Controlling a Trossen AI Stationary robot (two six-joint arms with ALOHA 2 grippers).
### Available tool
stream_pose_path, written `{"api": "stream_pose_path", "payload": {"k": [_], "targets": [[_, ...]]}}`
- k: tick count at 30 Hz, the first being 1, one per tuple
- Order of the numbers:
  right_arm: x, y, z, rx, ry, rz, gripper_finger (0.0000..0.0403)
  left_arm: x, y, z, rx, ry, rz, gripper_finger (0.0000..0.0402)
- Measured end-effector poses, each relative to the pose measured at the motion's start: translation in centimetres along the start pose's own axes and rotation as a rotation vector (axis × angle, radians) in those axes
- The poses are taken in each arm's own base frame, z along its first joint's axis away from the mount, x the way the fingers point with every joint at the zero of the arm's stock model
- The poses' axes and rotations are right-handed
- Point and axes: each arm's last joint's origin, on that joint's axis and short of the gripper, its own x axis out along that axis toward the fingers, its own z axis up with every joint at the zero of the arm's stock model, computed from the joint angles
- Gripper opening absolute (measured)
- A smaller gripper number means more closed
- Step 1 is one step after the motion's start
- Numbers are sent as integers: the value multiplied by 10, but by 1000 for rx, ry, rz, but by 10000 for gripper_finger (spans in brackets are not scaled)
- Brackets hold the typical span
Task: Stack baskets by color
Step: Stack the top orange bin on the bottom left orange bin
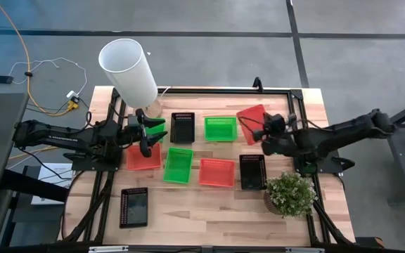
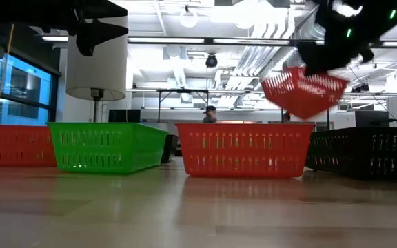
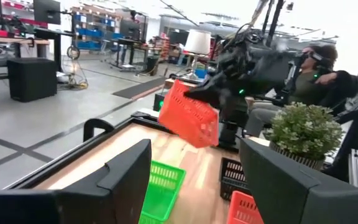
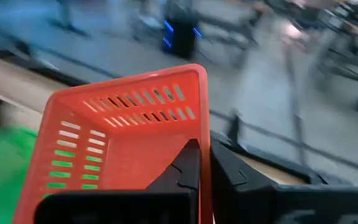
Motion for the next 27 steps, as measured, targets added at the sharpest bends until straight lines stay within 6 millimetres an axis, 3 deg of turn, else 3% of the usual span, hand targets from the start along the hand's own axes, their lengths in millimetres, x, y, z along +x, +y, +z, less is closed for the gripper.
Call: {"api": "stream_pose_path", "payload": {"k": [6, 14, 19, 23, 27], "targets": [[-27, 19, 22, -47, -86, 304, 1, 0, -2, 1, -47, -5, -60, 234], [-37, 44, 48, -46, -175, 891, 0, -1, -8, 8, -60, -56, -231, 234], [-38, 60, 56, -85, -120, 958, 0, -1, -8, 9, -37, -64, -228, 234], [-37, 85, 59, -207, -45, 994, 0, -1, -8, 10, -29, -76, -225, 234], [-30, 111, 49, -389, 31, 1074, 0, -1, -8, 11, -32, -90, -226, 234]]}}
